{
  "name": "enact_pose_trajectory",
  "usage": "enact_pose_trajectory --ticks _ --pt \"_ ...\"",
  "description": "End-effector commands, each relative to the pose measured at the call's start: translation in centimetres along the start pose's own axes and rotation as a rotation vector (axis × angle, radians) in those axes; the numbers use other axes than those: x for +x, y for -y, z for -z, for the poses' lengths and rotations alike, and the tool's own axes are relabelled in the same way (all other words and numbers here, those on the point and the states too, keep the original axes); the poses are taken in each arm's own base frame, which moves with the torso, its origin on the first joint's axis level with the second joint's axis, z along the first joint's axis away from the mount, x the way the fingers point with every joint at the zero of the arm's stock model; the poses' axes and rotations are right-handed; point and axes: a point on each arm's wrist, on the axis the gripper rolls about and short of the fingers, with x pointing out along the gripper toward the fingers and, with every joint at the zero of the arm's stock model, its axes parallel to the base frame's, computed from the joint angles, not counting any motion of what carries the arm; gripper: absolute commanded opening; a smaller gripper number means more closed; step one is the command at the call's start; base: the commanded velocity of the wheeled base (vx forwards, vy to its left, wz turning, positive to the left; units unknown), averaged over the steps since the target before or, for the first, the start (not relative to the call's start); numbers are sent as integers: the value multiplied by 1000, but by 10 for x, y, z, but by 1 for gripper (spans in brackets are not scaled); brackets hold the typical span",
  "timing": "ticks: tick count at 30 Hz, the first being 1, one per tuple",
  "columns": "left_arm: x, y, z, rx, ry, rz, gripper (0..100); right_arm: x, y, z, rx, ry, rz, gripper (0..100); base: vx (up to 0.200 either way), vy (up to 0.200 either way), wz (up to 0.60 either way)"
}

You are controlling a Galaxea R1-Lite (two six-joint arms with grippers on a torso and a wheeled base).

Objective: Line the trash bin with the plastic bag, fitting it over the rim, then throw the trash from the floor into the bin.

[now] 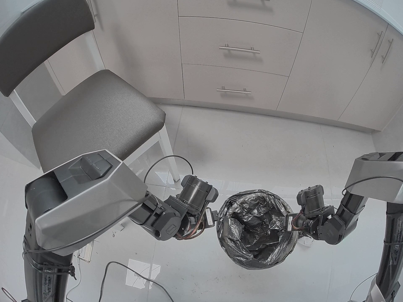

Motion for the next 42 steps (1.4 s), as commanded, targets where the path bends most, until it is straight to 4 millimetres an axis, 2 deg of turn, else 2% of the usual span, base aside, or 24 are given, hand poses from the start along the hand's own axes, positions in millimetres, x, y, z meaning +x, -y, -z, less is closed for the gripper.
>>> enact_pose_trajectory --ticks 1,5,10,13,18,24,31,42 --pt "-23 8 -8 -6 32 41 100 -24 -8 -18 38 68 -82 100 0 0 0" --pt "-32 17 0 21 22 69 100 -28 -14 -18 65 66 -131 100 0 0 0" --pt "-34 33 20 71 -11 104 100 -27 -11 -19 85 67 -127 100 0 0 0" --pt "-27 40 31 110 -26 104 100 -29 -9 -21 95 70 -125 100 0 0 0" --pt "-2 48 46 182 -40 93 100 -29 -8 -21 122 69 -123 100 0 0 0" --pt "7 54 46 204 -34 100 100 -29 -7 -21 126 69 -122 100 0 0 0" --pt "32 52 52 250 -48 71 100 -29 -7 -23 140 90 -129 100 0 0 0" --pt "48 52 35 260 -50 -4 100 -30 -6 -22 144 100 -132 100 0 0 0"
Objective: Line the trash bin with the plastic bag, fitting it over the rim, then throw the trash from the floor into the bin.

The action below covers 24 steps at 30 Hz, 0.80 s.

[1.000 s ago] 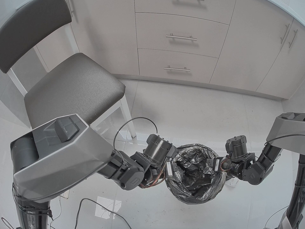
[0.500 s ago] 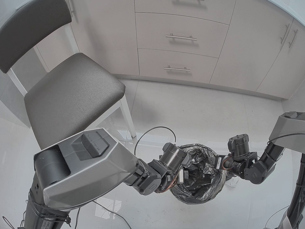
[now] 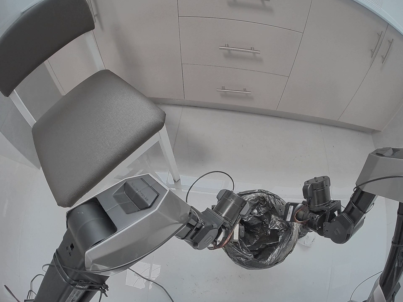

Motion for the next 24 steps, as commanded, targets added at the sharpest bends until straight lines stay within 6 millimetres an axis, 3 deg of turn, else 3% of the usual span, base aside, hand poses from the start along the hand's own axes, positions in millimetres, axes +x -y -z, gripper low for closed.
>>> enact_pose_trajectory --ticks 1,18,24 --pt "12 -1 -3 -6 3 -33 100 0 0 1 0 -1 -1 100 0 0 0" --pt "22 1 -5 -25 2 -140 100 -3 8 3 22 5 11 100 0 0 0" --pt "15 1 -9 -57 13 -142 100 -9 10 4 20 28 1 100 0 0 0"
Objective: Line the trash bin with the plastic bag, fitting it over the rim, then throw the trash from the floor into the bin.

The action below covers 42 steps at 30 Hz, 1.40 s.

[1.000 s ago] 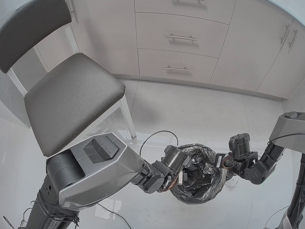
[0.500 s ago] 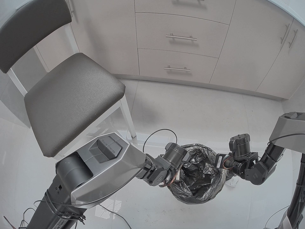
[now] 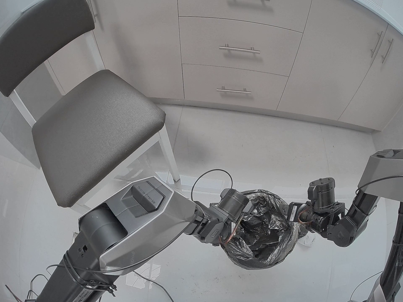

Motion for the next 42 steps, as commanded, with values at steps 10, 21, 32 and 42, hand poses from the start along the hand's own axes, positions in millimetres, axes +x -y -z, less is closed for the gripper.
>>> enact_pose_trajectory --ticks 10,21,32,42 --pt "-61 6 -11 -38 26 67 100 -27 5 -9 -1 9 -38 100 0 0 0" --pt "-168 12 -23 -32 95 246 100 -81 12 -54 31 78 -55 100 0 0 0" --pt "-279 -43 -44 -113 292 299 100 -100 29 -117 108 159 4 100 0 0 0" --pt "-382 -162 -27 -154 606 143 100 -83 58 -153 152 145 35 100 0 0 0"
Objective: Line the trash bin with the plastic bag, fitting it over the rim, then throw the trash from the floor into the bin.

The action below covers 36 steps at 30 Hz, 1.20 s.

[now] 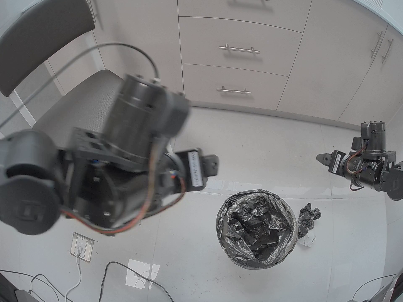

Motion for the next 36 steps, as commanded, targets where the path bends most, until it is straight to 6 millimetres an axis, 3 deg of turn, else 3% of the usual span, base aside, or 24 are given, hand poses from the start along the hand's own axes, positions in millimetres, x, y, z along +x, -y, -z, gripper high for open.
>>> enact_pose_trajectory --ticks 1,2,3,4,6,13,15,24,36 --pt "-102 -77 -24 3 253 -113 100 17 21 -31 41 27 31 100 0 0 0" --pt "-115 -92 -23 21 283 -149 100 23 23 -32 36 22 38 100 0 0 0" --pt "-117 -94 -23 22 287 -152 100 24 23 -32 35 21 40 100 0 0 0" --pt "-135 -115 -17 49 328 -203 100 36 26 -29 18 5 56 100 0 0 0" --pt "-155 -136 -10 69 375 -261 100 51 28 -27 9 -11 68 100 0 0 0" --pt "-201 -180 31 47 493 -429 100 92 22 -16 -11 -63 73 100 0 0 0" --pt "-212 -193 57 21 535 -512 100 115 21 -5 -17 -98 88 100 0 0 0" --pt "-222 -215 128 -37 629 -625 100 173 26 25 -25 -169 127 100 0 0 0" --pt "-202 -228 180 1 593 -750 100 241 54 69 -77 -239 213 100 0 0 0"
